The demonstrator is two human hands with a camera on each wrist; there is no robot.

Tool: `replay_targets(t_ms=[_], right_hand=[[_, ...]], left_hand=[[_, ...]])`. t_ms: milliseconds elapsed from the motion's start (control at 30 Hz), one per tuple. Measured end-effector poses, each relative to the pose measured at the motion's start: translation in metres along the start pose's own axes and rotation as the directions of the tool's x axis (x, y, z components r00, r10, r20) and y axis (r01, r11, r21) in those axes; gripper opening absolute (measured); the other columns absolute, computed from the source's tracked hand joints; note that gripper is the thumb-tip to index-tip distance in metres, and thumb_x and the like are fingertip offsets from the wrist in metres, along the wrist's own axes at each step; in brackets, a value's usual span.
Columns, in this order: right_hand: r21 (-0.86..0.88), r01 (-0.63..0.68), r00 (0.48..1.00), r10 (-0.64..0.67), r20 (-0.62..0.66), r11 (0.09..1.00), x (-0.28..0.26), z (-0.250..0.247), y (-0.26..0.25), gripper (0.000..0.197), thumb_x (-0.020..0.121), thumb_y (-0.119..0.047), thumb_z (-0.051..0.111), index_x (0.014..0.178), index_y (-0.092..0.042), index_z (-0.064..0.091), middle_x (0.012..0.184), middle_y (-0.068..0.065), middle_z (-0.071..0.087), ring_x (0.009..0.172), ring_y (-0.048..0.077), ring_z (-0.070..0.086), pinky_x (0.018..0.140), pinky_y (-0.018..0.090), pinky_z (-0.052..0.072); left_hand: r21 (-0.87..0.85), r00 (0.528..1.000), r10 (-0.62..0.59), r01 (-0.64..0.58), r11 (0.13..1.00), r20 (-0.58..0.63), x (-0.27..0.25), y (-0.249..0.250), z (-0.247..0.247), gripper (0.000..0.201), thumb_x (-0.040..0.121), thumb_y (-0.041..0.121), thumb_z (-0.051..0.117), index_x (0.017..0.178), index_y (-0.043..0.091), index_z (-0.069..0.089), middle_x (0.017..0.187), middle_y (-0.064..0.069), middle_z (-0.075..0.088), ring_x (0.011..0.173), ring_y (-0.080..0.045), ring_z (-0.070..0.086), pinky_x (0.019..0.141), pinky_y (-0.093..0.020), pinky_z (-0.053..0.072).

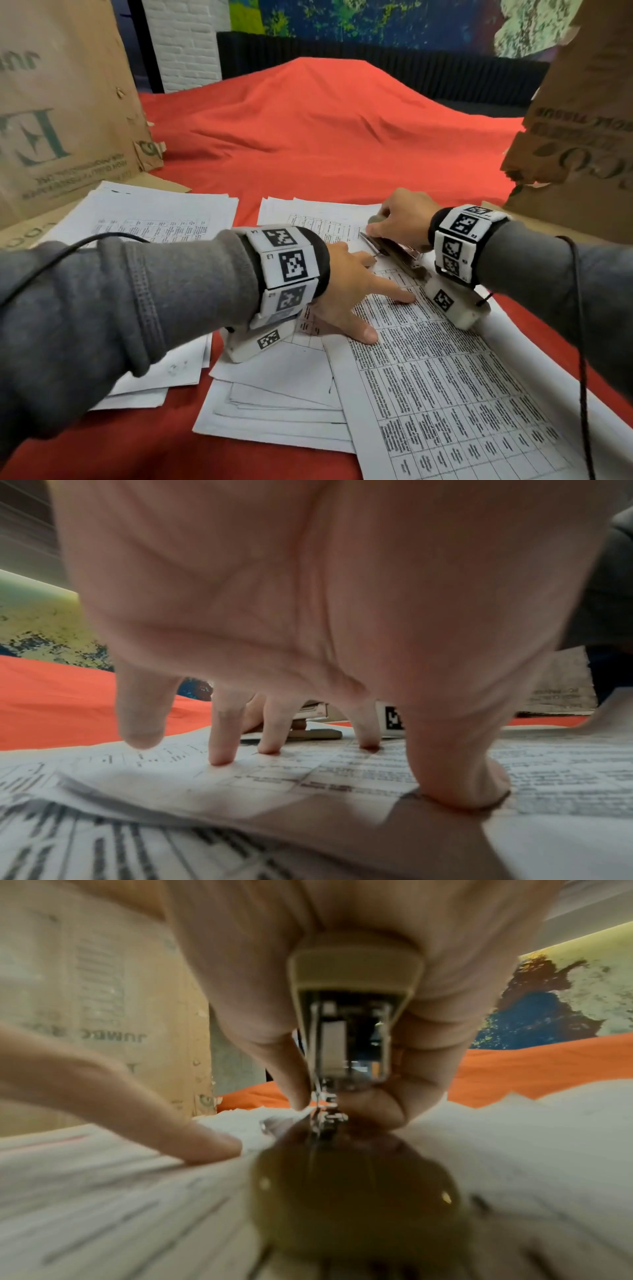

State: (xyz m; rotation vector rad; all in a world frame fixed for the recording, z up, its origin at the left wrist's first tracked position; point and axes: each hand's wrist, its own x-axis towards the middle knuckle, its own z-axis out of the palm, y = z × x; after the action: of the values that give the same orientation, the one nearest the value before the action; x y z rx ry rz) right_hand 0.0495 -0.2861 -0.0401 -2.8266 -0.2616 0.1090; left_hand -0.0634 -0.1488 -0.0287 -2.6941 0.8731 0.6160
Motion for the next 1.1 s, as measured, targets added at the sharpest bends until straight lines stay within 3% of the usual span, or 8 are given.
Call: replay_targets(t_ms=[67, 167, 333, 433, 533, 767, 933, 1100], right_hand=[[0.006, 0.004, 1.000, -0.004, 0.004, 1.000, -0.004, -0.005, 0.006, 0.026, 0.093, -0.030, 0.066, 0.087, -0.005, 0.070, 0.080, 0.008, 0.069, 0.063, 0.025, 0.057, 0.042, 0.023, 0.042], [0.007, 0.060, 0.998, -0.061, 0.019, 0.998, -0.022, -0.011, 0.012, 0.019, 0.092, -0.033, 0.068, 0.102, -0.018, 0.067, 0.091, 0.007, 0.071, 0.064, 0.021, 0.065, 0.039, 0.023, 0.045], [-0.011, 0.165, 0.983, -0.164, 0.082, 0.986, -0.053, -0.006, 0.000, 0.019, 0.089, -0.036, 0.073, 0.103, -0.026, 0.064, 0.092, 0.000, 0.067, 0.074, 0.022, 0.072, 0.058, 0.032, 0.059], [-0.028, 0.193, 0.979, -0.191, 0.069, 0.981, -0.057, -0.001, -0.010, 0.015, 0.090, -0.033, 0.072, 0.102, -0.026, 0.066, 0.091, -0.003, 0.063, 0.076, 0.015, 0.065, 0.053, 0.025, 0.051], [-0.021, 0.184, 0.981, -0.183, 0.060, 0.983, -0.055, 0.003, -0.015, 0.011, 0.091, -0.029, 0.068, 0.101, -0.025, 0.066, 0.094, -0.001, 0.062, 0.077, 0.014, 0.063, 0.050, 0.022, 0.045], [-0.047, 0.157, 0.988, -0.158, 0.002, 0.986, -0.049, 0.013, -0.020, 0.007, 0.092, -0.030, 0.066, 0.096, -0.025, 0.062, 0.096, 0.003, 0.062, 0.081, 0.019, 0.063, 0.065, 0.031, 0.054], [-0.113, 0.132, 0.991, -0.131, 0.012, 0.985, -0.033, 0.020, -0.033, 0.010, 0.092, -0.024, 0.056, 0.101, -0.020, 0.057, 0.101, 0.006, 0.064, 0.088, 0.026, 0.063, 0.073, 0.039, 0.059], [-0.088, 0.065, 0.998, -0.065, 0.013, 0.994, -0.011, 0.017, -0.046, 0.016, 0.095, -0.024, 0.057, 0.109, -0.016, 0.056, 0.107, 0.011, 0.062, 0.080, 0.026, 0.062, 0.053, 0.028, 0.044]], left_hand=[[-0.045, 0.999, -0.021, 0.020, 0.999, -0.026, -0.003, -0.001, 0.004, 0.082, 0.090, 0.075, 0.053, 0.155, 0.063, 0.004, 0.173, -0.006, 0.009, 0.152, -0.035, 0.032, 0.117, -0.057, 0.036], [-0.081, 0.991, -0.097, 0.089, 0.993, -0.094, -0.013, -0.010, 0.013, 0.086, 0.081, 0.084, 0.055, 0.152, 0.060, 0.015, 0.169, -0.006, 0.018, 0.146, -0.033, 0.038, 0.109, -0.060, 0.045], [-0.034, 0.989, -0.147, 0.147, 0.989, 0.007, -0.036, -0.024, 0.024, 0.091, 0.073, 0.094, 0.049, 0.147, 0.071, 0.002, 0.164, -0.005, 0.026, 0.144, -0.032, 0.040, 0.110, -0.056, 0.043], [-0.025, 0.986, -0.166, 0.166, 0.986, 0.030, -0.039, -0.022, 0.023, 0.090, 0.071, 0.097, 0.045, 0.144, 0.076, -0.004, 0.165, -0.006, 0.025, 0.143, -0.034, 0.041, 0.110, -0.056, 0.043], [-0.033, 0.983, -0.177, 0.179, 0.983, 0.047, -0.039, -0.020, 0.024, 0.089, 0.073, 0.096, 0.044, 0.145, 0.075, -0.005, 0.168, -0.008, 0.022, 0.145, -0.035, 0.039, 0.112, -0.056, 0.041], [-0.045, 0.985, -0.160, 0.163, 0.986, 0.068, -0.037, -0.021, 0.023, 0.092, 0.076, 0.094, 0.046, 0.149, 0.071, -0.005, 0.164, -0.012, 0.026, 0.143, -0.038, 0.042, 0.113, -0.056, 0.041], [-0.026, 0.987, -0.143, 0.145, 0.989, 0.068, -0.036, -0.019, 0.023, 0.092, 0.078, 0.092, 0.046, 0.152, 0.068, -0.003, 0.155, -0.009, 0.033, 0.133, -0.036, 0.048, 0.105, -0.051, 0.047], [-0.009, 0.983, -0.164, 0.165, 0.986, 0.079, -0.036, -0.017, 0.023, 0.091, 0.078, 0.092, 0.043, 0.151, 0.069, -0.008, 0.169, -0.014, 0.016, 0.143, -0.039, 0.041, 0.110, -0.054, 0.043]])
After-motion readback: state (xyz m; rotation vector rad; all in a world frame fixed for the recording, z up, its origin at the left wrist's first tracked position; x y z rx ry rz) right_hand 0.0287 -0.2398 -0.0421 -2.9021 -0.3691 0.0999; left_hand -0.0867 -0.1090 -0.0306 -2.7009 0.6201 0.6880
